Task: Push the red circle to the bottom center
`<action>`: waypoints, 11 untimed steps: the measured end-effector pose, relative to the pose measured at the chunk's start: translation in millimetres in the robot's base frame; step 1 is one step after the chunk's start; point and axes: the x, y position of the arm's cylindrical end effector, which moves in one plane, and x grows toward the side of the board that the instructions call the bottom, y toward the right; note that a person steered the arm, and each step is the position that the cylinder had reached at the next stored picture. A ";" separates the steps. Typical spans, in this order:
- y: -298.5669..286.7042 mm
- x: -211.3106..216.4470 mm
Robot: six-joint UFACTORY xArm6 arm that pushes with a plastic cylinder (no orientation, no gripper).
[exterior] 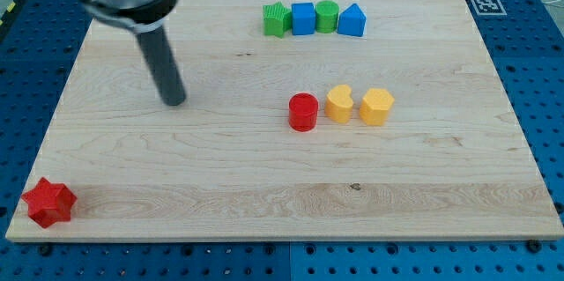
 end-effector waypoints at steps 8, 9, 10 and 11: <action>163.4 53.2; 181.0 76.1; 195.0 92.9; 202.4 113.4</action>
